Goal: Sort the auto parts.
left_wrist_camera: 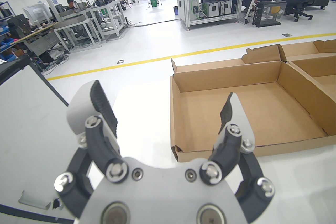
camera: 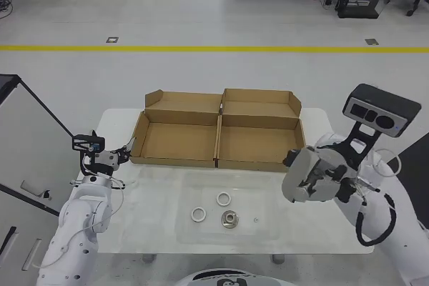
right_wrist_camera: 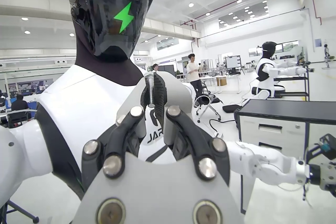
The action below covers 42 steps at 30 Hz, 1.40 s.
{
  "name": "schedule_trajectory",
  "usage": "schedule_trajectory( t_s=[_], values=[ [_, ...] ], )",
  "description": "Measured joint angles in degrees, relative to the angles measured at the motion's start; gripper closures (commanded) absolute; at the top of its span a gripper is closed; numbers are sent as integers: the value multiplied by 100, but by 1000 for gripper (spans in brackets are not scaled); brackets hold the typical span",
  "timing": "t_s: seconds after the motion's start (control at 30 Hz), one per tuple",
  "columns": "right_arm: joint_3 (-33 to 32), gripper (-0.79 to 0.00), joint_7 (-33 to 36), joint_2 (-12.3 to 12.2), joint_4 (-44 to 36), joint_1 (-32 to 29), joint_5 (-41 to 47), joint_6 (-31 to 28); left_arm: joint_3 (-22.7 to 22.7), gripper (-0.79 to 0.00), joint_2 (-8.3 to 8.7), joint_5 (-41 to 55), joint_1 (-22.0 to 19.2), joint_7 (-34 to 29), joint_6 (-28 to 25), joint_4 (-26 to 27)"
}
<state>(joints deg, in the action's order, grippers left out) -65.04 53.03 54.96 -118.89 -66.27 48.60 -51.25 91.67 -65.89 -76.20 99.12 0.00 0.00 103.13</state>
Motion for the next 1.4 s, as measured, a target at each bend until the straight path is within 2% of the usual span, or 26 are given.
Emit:
schedule_trajectory(
  t_s=[0.27,0.63,1.4],
  values=[
    [-63,0,-133,50,-226,-158,261,-134,0,-785,0,0,0,0,0,0],
    [115,0,-261,143,-437,-74,347,-260,0,-785,0,0,0,0,0,0],
    [120,0,-250,147,-436,-59,357,-251,0,-785,0,0,0,0,0,0]
  ],
)
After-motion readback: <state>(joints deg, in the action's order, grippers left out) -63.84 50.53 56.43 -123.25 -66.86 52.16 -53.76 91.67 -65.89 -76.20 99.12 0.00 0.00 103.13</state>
